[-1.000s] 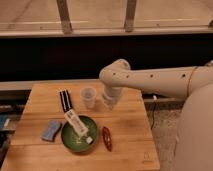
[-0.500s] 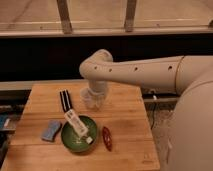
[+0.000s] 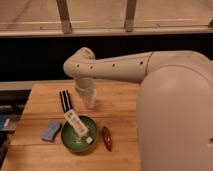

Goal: Push the eraser across the table

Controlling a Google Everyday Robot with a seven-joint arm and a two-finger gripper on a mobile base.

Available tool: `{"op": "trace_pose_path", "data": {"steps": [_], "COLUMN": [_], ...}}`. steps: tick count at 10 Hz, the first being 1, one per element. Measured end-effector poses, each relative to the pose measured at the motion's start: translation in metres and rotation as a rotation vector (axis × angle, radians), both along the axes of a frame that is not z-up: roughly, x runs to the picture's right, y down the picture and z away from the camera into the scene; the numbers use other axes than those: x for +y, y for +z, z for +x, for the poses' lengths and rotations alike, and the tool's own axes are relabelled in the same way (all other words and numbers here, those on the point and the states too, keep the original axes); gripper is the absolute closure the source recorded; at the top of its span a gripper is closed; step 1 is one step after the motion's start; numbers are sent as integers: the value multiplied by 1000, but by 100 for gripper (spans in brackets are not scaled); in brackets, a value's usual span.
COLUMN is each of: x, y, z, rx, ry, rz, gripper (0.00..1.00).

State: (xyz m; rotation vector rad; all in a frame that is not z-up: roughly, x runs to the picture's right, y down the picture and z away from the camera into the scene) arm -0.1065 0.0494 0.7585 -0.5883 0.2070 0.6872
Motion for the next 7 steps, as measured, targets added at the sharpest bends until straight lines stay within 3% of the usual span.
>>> {"op": "trace_pose_path", "data": {"steps": [4,7], "x": [-10,-11], "y": [40,59], "z": [-56,-92], "rx": [-54,-104], "ry": [-43,-63], "rz": [0,2], "gripper": [100,100]}}
